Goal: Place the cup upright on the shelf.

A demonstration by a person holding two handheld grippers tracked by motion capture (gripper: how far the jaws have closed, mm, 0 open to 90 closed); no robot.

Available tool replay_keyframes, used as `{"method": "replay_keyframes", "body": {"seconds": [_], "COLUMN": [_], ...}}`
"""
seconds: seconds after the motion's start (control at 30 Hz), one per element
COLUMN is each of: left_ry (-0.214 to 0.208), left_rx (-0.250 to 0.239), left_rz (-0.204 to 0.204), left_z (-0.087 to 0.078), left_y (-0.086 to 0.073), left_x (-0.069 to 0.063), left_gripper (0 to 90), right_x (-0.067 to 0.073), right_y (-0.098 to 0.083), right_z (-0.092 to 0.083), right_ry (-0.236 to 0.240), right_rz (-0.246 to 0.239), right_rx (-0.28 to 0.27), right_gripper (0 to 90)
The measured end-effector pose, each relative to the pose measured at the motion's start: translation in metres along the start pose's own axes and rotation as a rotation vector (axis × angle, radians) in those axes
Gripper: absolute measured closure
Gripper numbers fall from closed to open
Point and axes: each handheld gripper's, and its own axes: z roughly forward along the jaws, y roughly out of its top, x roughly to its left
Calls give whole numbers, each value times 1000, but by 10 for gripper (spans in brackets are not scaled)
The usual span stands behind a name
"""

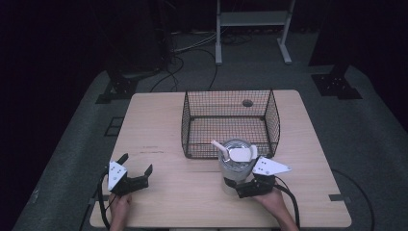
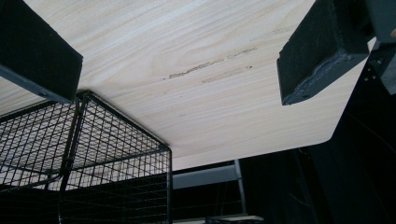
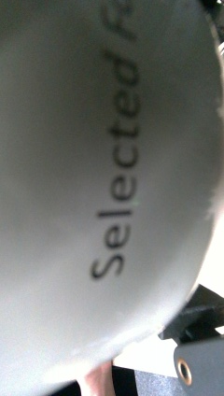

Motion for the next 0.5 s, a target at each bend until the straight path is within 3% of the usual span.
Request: {"method": "replay_keyframes", "body": {"seconds": [0.17, 0.37, 0.5], "left_ry": [0, 2, 1], "left_rx": [-3, -3, -6], "left_rz": [-2, -6, -5], "left_z": [0, 0, 0], "left_y": [0, 0, 0], "left_x": [0, 0, 0], "left_gripper": [0, 0, 0], "right_x": [-1, -4, -5], "right_y": [0, 0, 4], "right_z": [-2, -5, -9], "right_ry": [2, 19, 19], "right_rz": [-5, 46, 41], "right_rx": [-3, -7, -22], "right_gripper": [82, 84, 83]}}
